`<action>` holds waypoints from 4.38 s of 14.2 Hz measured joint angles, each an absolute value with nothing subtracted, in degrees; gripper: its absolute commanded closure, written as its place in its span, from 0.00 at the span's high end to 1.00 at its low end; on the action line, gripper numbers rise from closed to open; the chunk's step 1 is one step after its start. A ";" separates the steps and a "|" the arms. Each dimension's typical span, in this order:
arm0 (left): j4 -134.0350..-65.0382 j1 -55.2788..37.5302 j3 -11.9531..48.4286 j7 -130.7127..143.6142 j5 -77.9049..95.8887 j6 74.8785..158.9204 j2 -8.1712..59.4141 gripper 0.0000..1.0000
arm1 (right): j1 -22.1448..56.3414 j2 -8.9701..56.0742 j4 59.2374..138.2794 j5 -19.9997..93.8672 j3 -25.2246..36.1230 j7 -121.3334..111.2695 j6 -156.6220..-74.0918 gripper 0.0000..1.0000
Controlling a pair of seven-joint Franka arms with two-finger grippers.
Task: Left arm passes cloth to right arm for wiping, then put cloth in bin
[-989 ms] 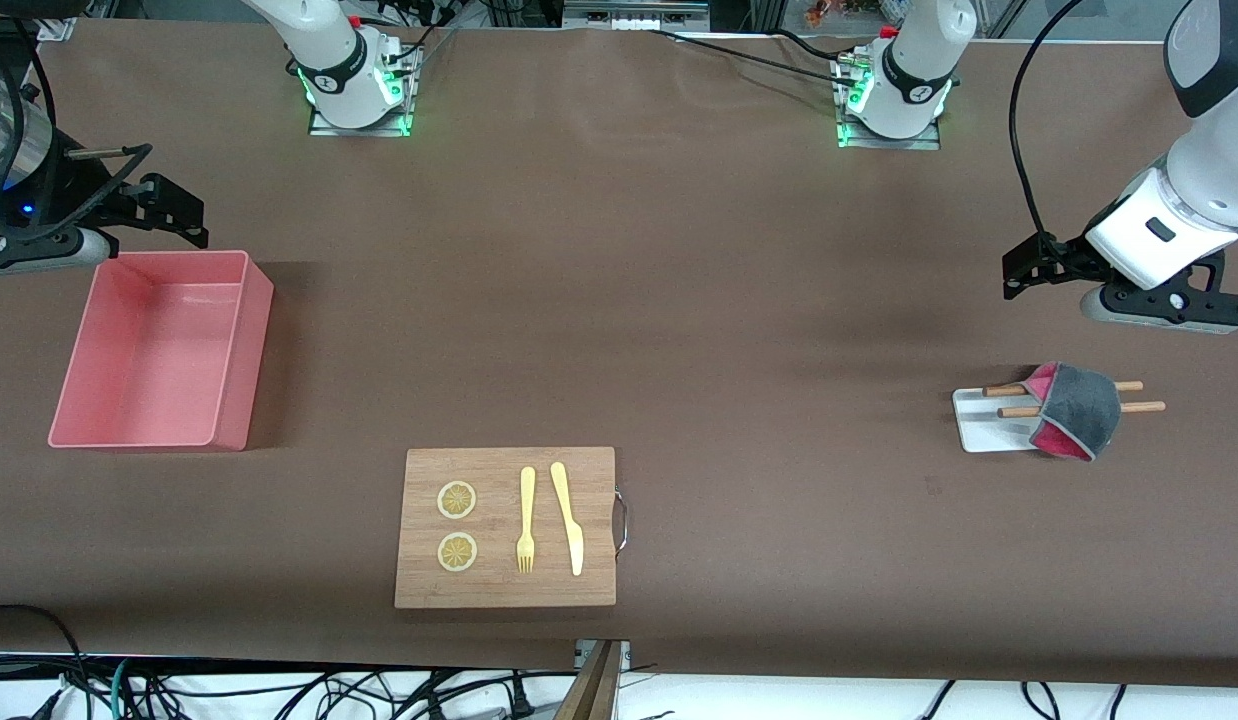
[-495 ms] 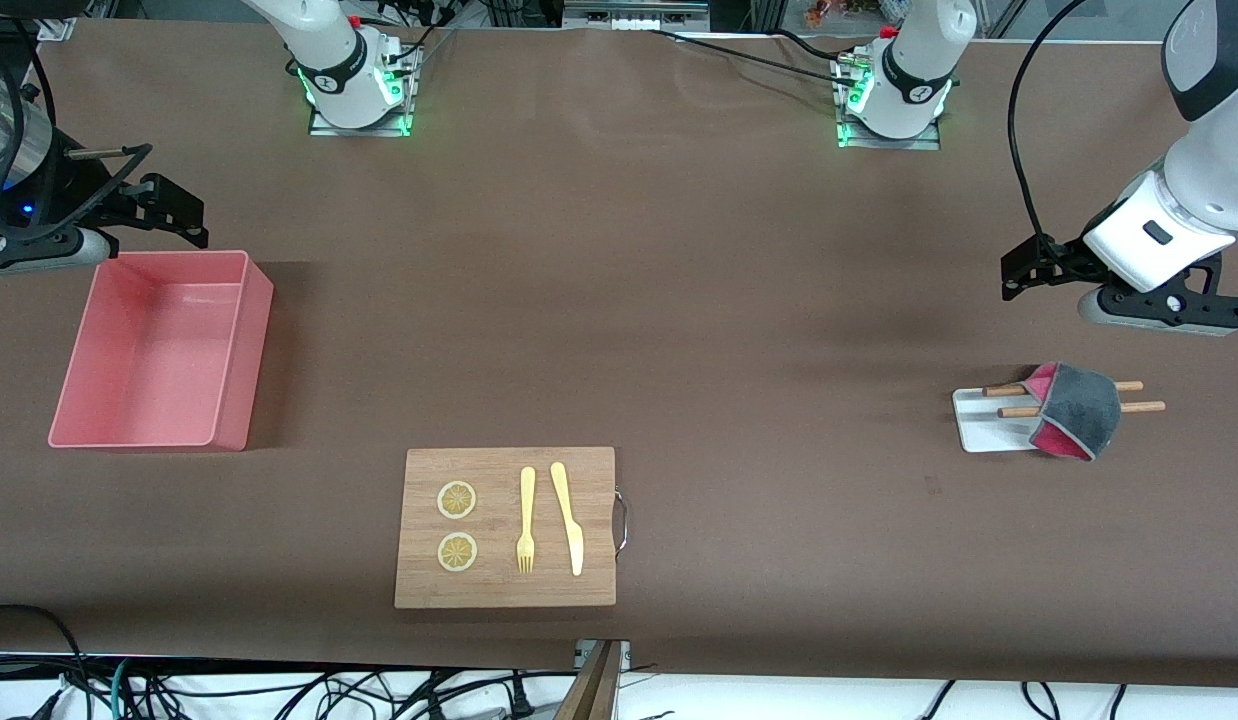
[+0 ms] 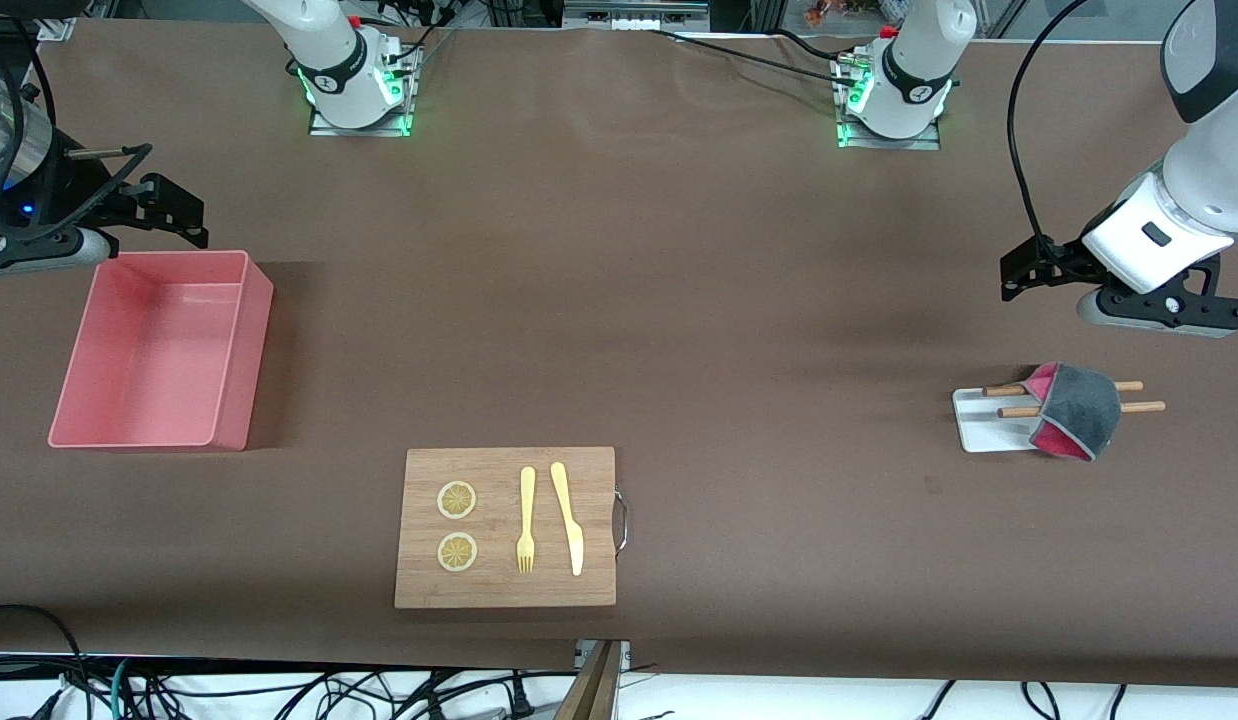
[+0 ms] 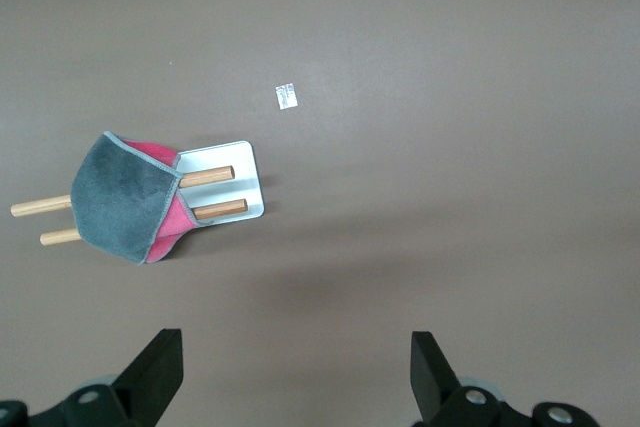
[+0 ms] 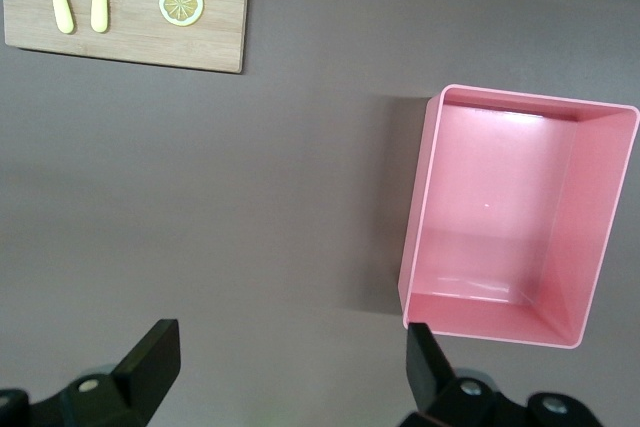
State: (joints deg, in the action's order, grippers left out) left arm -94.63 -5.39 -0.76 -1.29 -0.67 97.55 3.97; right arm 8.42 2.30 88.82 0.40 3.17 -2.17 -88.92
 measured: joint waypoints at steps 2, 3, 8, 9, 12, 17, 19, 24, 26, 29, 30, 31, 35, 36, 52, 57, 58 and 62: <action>-94.63 -5.39 -0.76 -1.29 -0.67 97.55 4.00 1.00 | 8.42 2.30 88.82 0.40 3.17 -2.17 -88.92 1.00; -94.63 -5.39 -0.76 -1.29 -0.67 97.53 4.00 1.00 | 8.42 2.30 88.82 0.40 3.17 -2.17 -88.92 1.00; -94.63 -5.39 -0.76 -1.29 -0.67 97.32 4.08 1.00 | 8.42 2.30 88.82 0.40 3.17 -2.17 -88.92 1.00; -94.63 -5.39 -0.76 -1.29 -0.67 97.29 4.08 1.00 | 8.42 2.30 88.82 0.40 3.17 -2.17 -88.92 1.00; -94.63 -5.36 -0.81 -1.29 -0.67 96.58 4.11 1.00 | 8.42 2.30 88.81 0.40 3.17 -2.17 -88.92 1.00; -94.63 -5.33 -0.90 -1.29 -0.67 96.35 4.17 1.00 | 8.42 2.30 88.81 0.40 3.17 -2.21 -88.96 1.00; -94.63 -5.33 -0.90 -1.30 -0.67 96.33 4.19 1.00 | 8.42 2.30 88.81 0.40 3.17 -2.21 -88.99 1.00; -94.64 -5.33 -0.90 -1.30 -0.67 96.29 4.29 1.00 | 8.42 2.30 88.81 0.40 3.06 -2.22 -89.04 1.00; -94.64 -5.33 -0.90 -1.30 -0.67 96.15 4.31 1.00 | 8.42 2.30 88.78 0.40 3.01 -2.22 -89.08 1.00; -94.64 -5.33 -0.90 -1.30 -0.67 96.08 4.35 1.00 | 8.42 2.30 88.65 0.40 2.99 -2.22 -89.15 1.00; -94.64 -5.33 -0.90 -1.30 -0.67 96.08 4.34 1.00 | 8.42 2.30 88.61 0.40 2.99 -2.22 -89.15 1.00; -94.64 -5.33 -0.90 -1.30 -0.67 96.08 4.35 1.00 | 8.42 2.30 88.58 0.40 2.99 -2.22 -89.15 1.00; -94.65 -5.42 -0.85 -4.81 -1.23 96.06 4.73 1.00 | 8.40 2.31 88.56 0.40 3.00 -2.22 -89.41 1.00; -94.66 -5.44 -0.85 -7.86 -1.42 96.06 5.06 1.00 | 8.40 2.32 88.55 0.40 3.00 -2.22 -89.67 1.00; -95.17 3.45 -2.05 -51.76 -3.04 113.91 25.58 0.81 | 8.39 2.40 88.50 0.40 3.00 -2.22 -90.24 1.00; -95.16 5.24 -2.06 -55.60 -3.60 116.62 27.66 0.77 | 8.40 6.19 88.51 4.65 2.80 -2.22 -91.88 1.00; -95.17 5.36 -2.06 -55.69 -3.86 116.82 27.88 0.77 | 8.38 7.08 88.18 6.12 2.85 -2.22 -92.01 1.00; -95.16 5.40 -2.03 -56.92 -4.41 117.05 28.26 0.74 | 8.28 6.89 84.80 13.79 3.06 -2.26 -86.09 1.00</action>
State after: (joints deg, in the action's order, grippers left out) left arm -95.16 5.40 -2.03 -56.92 -4.41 117.05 28.26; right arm 8.28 6.89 84.80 13.79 3.06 -2.26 -86.09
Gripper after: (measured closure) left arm 0.247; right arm 0.000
